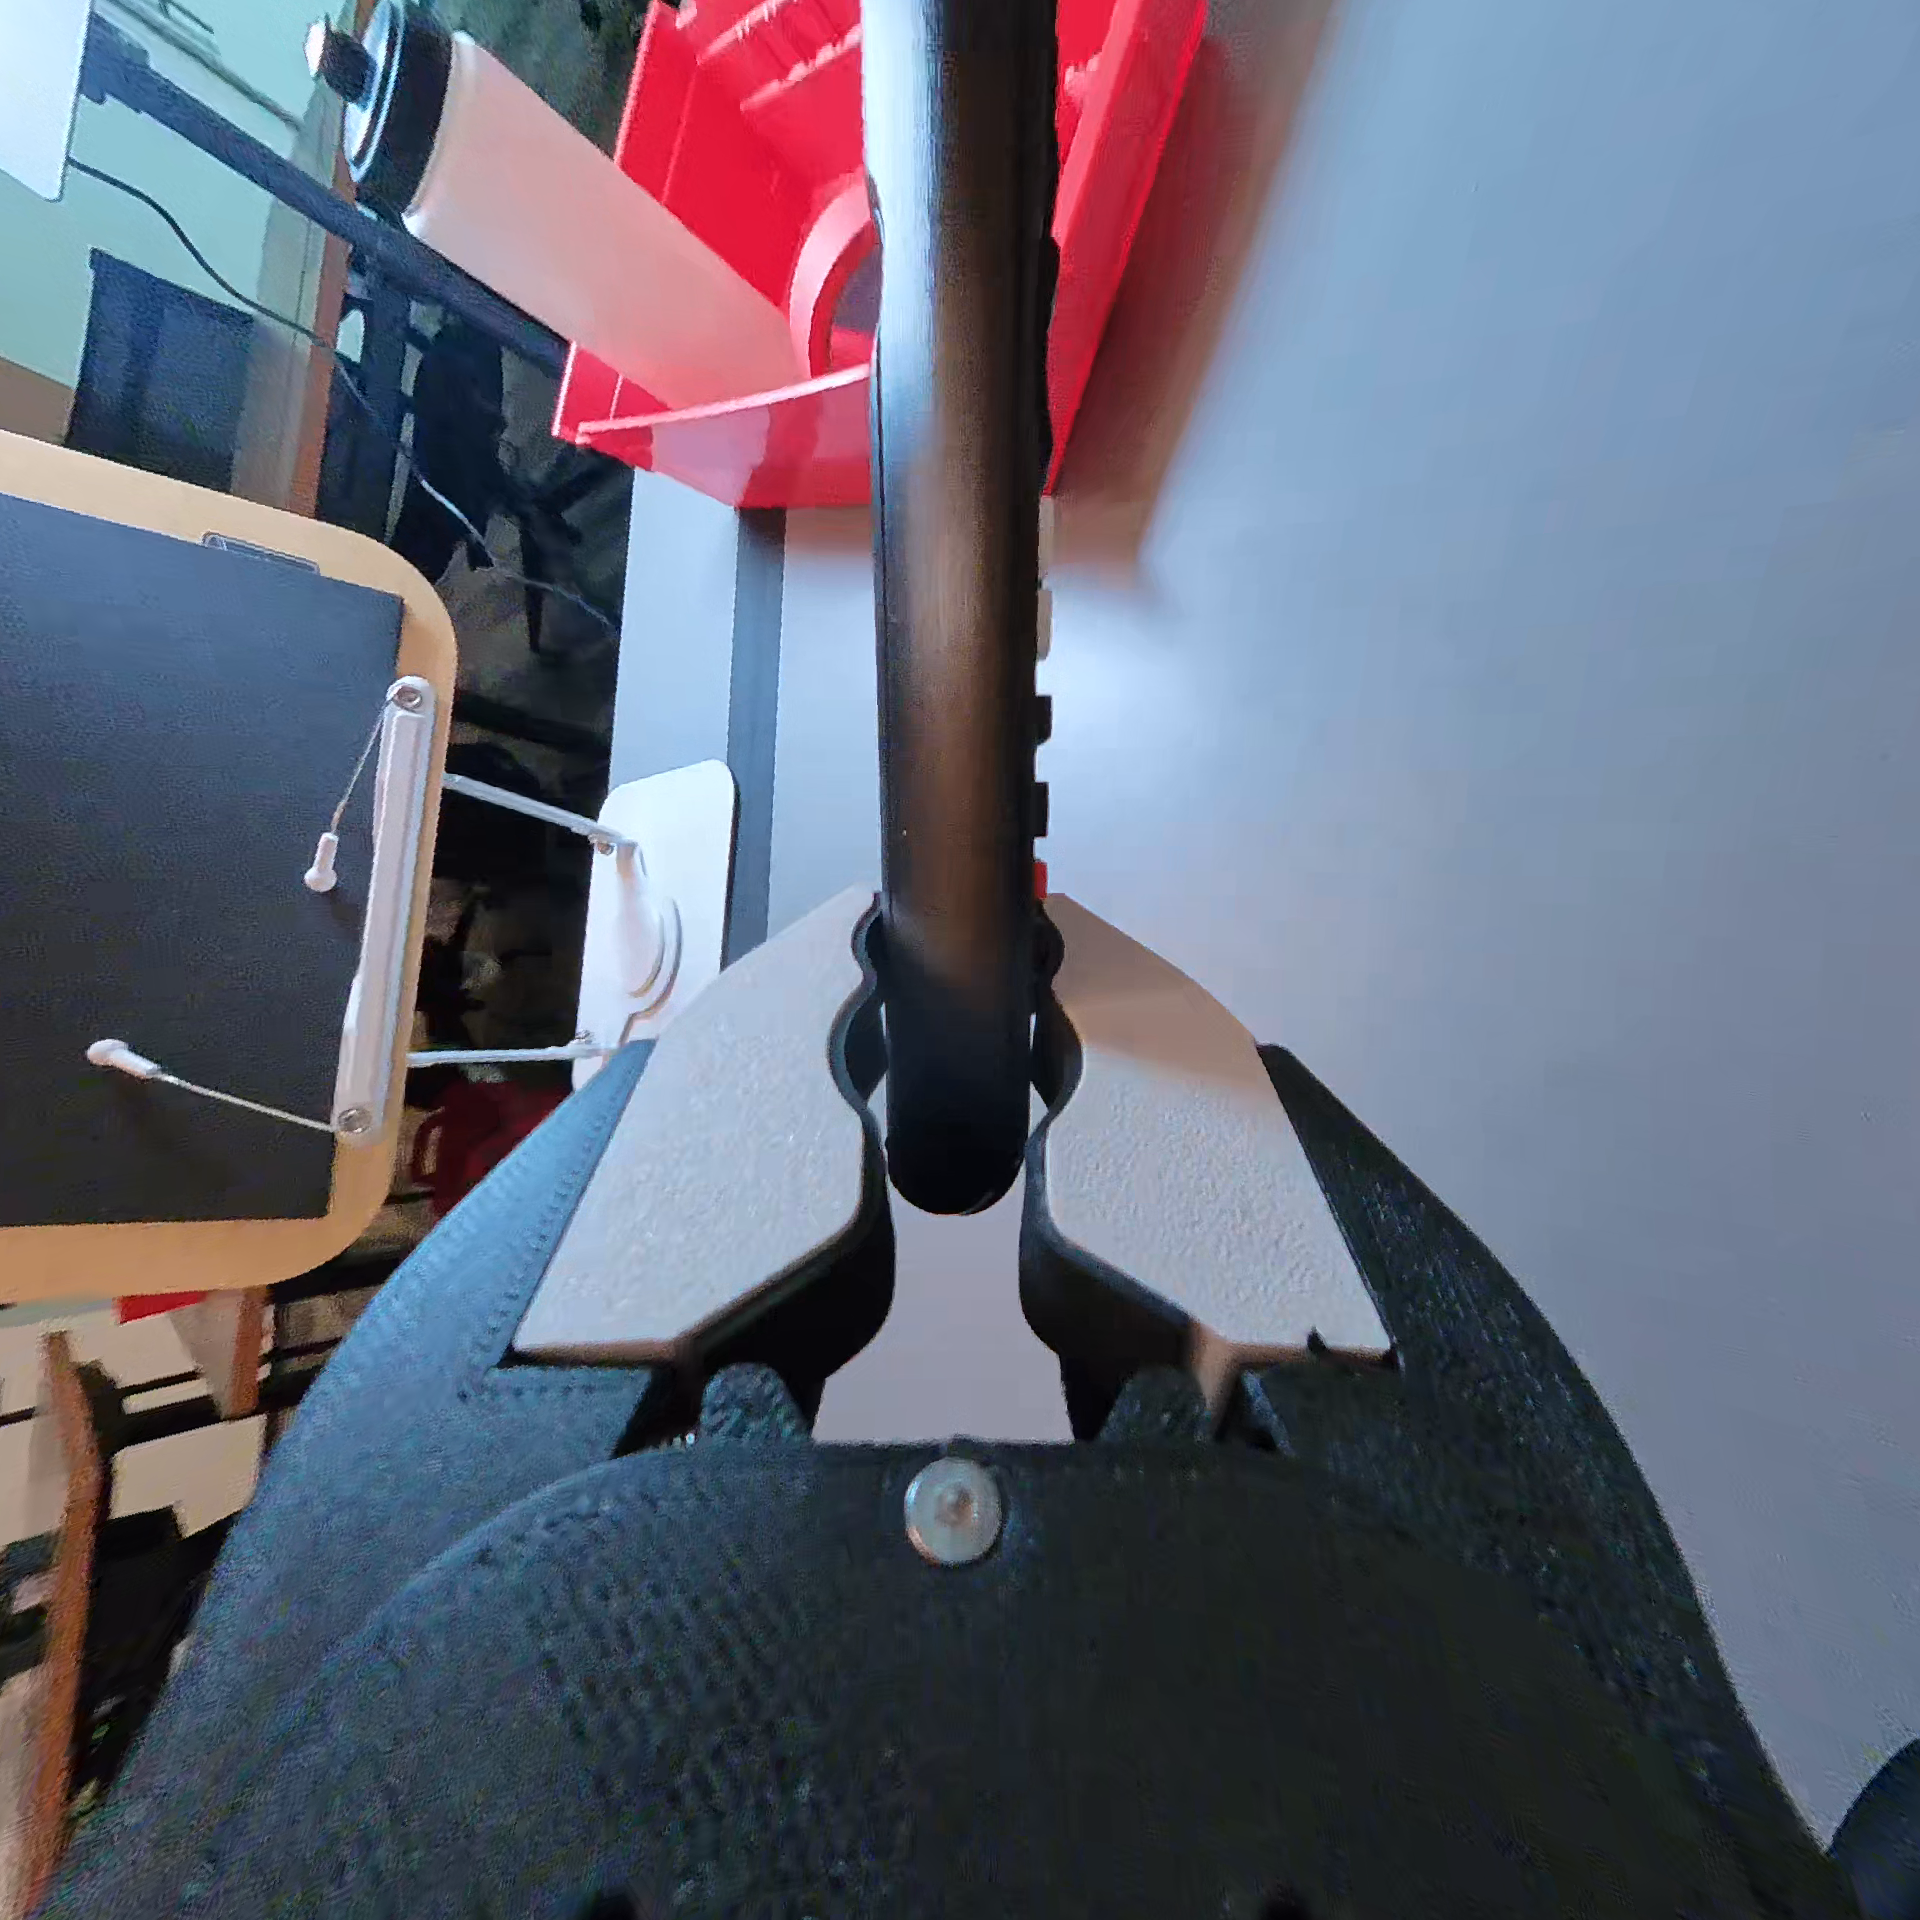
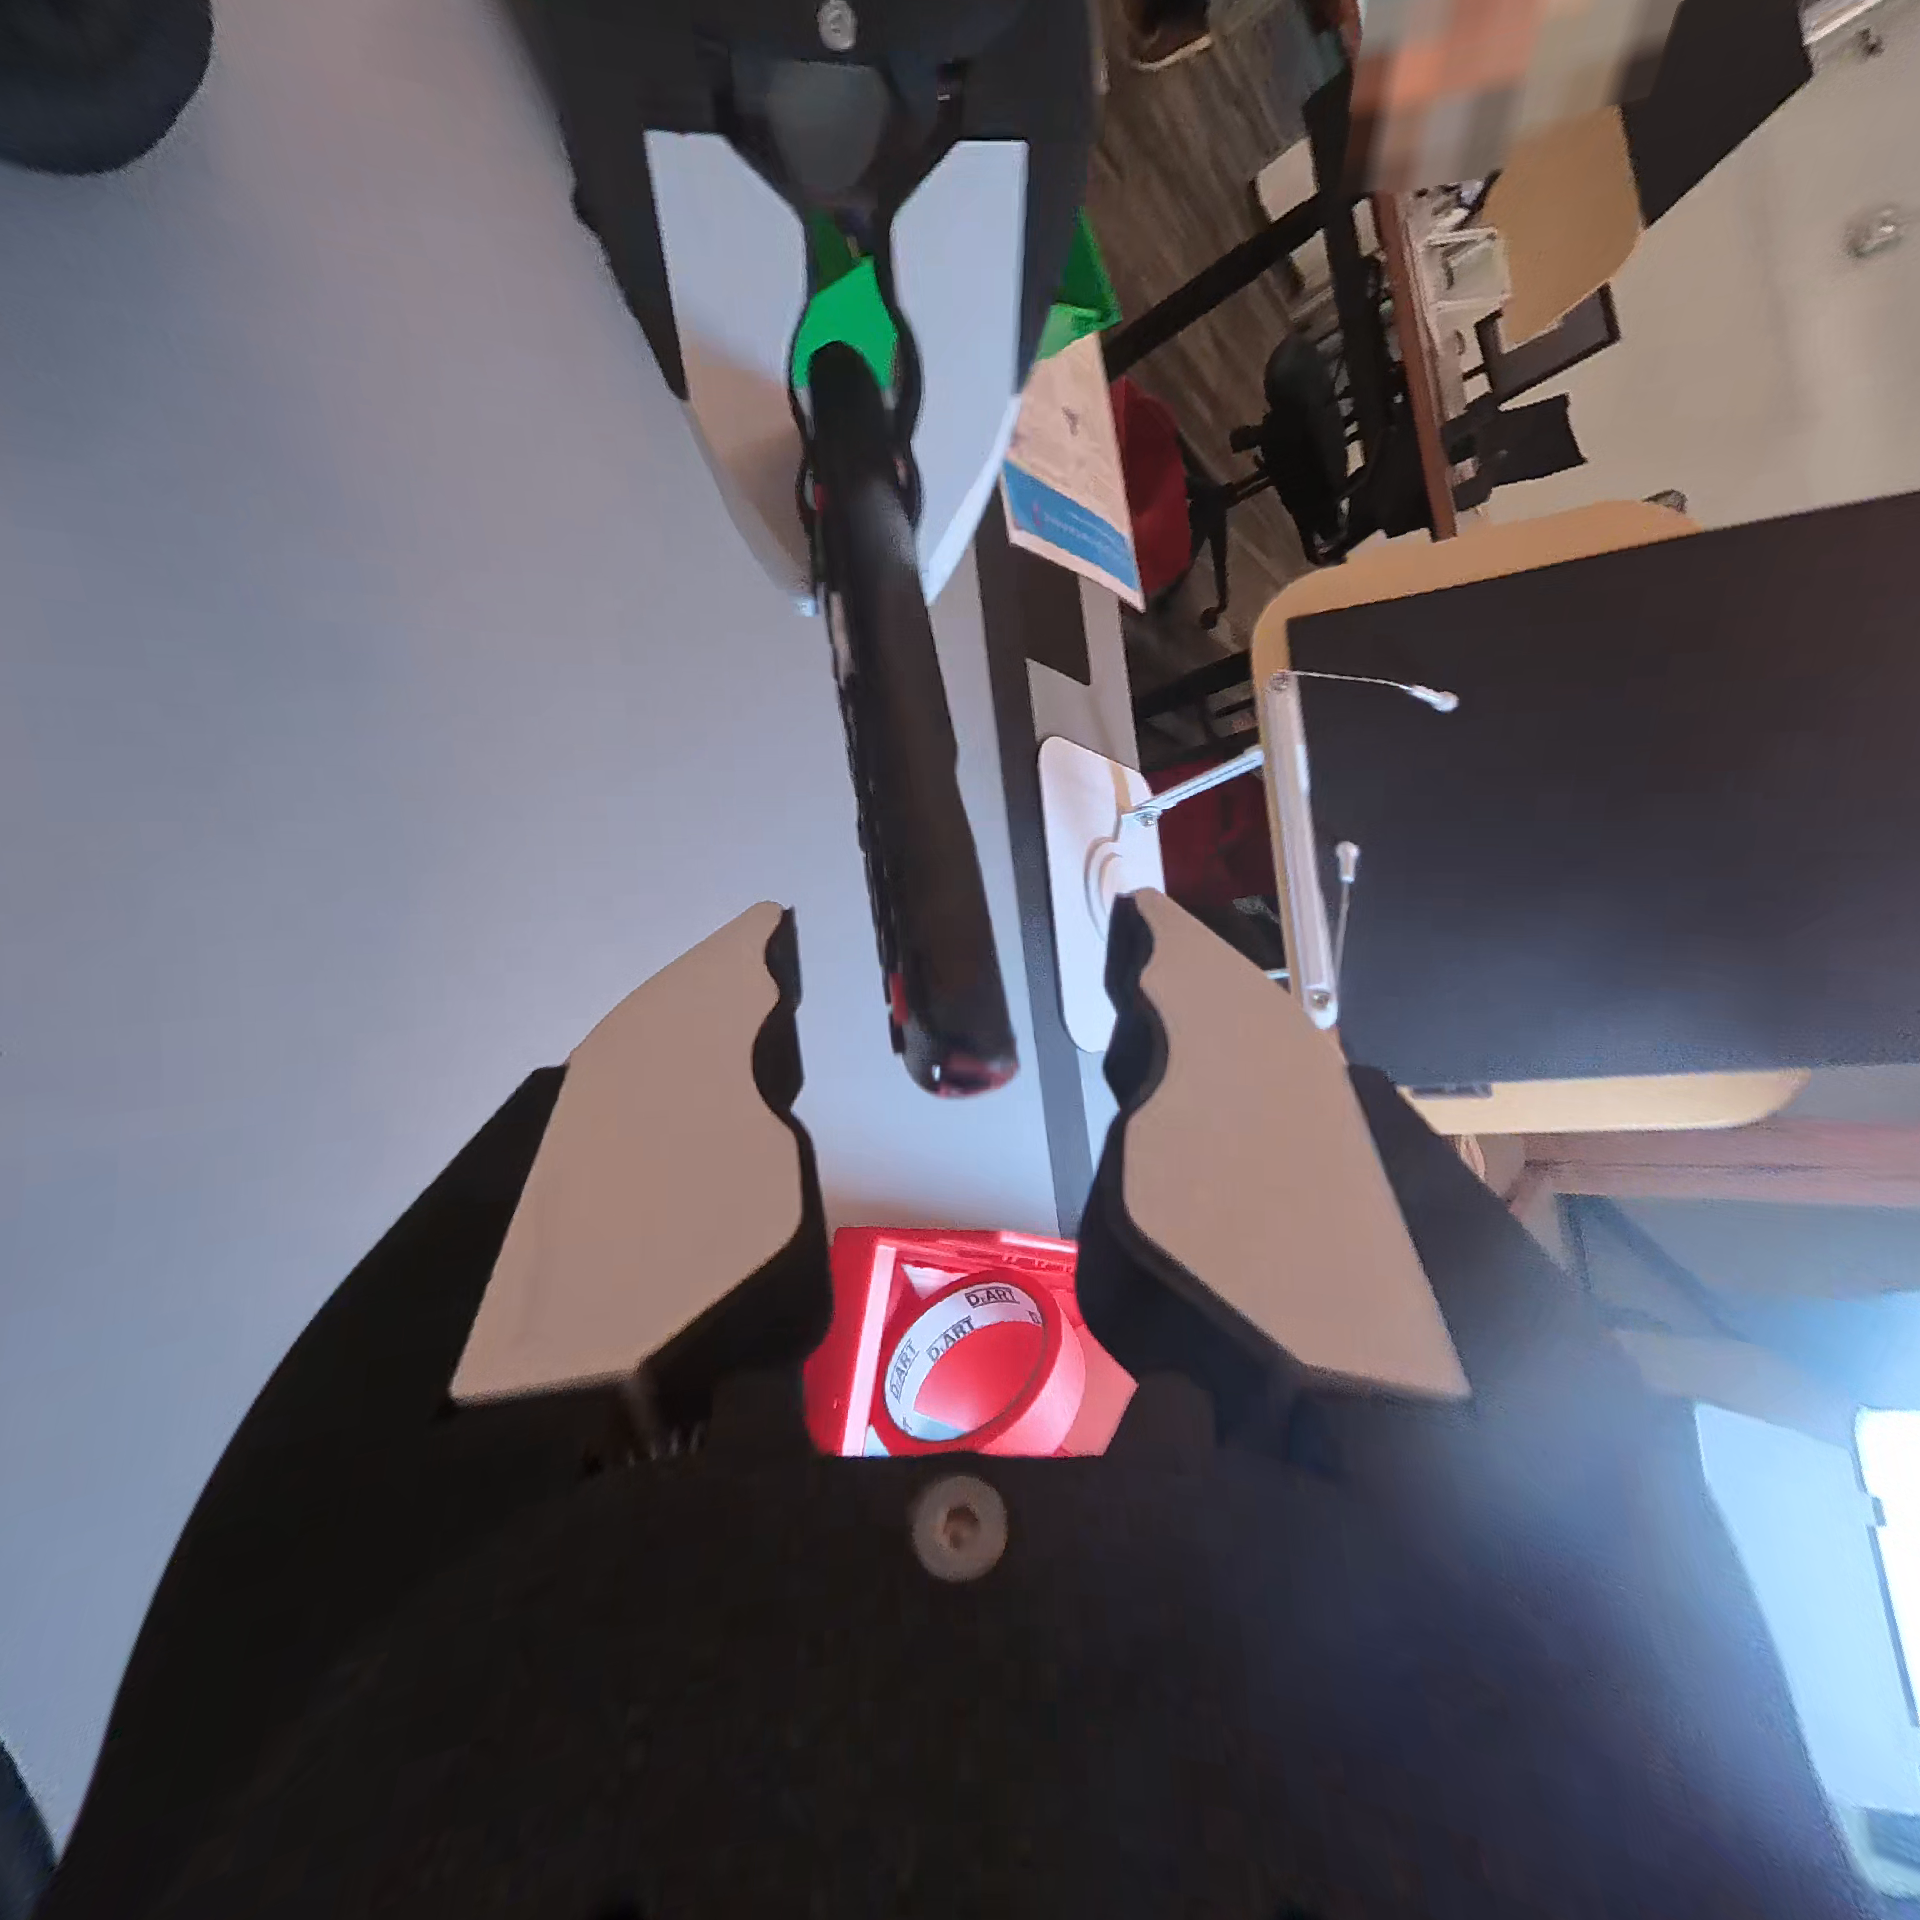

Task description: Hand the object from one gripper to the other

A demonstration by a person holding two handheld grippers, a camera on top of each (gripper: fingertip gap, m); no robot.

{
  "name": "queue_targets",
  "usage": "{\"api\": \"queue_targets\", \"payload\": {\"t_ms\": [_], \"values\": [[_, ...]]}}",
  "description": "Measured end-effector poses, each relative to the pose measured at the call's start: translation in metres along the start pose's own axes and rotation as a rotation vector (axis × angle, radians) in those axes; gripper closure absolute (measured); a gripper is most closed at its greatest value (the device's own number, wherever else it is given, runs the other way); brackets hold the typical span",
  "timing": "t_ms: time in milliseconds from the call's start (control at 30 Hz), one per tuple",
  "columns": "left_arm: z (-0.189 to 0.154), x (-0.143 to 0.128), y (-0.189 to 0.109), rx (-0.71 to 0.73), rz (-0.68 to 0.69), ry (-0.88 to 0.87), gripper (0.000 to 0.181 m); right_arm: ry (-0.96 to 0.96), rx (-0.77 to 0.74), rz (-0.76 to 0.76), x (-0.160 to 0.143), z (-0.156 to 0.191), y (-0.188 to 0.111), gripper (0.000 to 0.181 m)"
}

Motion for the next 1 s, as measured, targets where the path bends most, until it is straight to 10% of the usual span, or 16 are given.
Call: {"api": "queue_targets", "payload": {"t_ms": [33,367,667,1000], "values": [[-0.003,0.0,0.002,0.03,0.046,0.035,0.157,-0.02,0.023,0.011,0.002,0.005,0.007,0.127],[-0.016,0.01,0.004,0.031,0.059,0.104,0.157,-0.115,0.032,0.1,0.006,0.029,0.072,0.156],[0.008,0.025,-0.049,-0.4,-0.757,-0.297,0.139,0.506,0.219,-0.763,-0.003,-0.001,0.036,0.157],[-0.024,0.047,-0.055,-0.659,-0.939,-0.228,0.12,0.791,0.933,-1.33,0.022,0.034,0.053,0.157]]}}
Point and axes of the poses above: each gripper's, where its closed fingertips meet, y out along the fingers, x out of its top, z = x × y across the jaws, the point moved 8 cm from there along -y, back along the fingers, and after that the axes turned 12 degrees about -y, right-handed, at the moved point
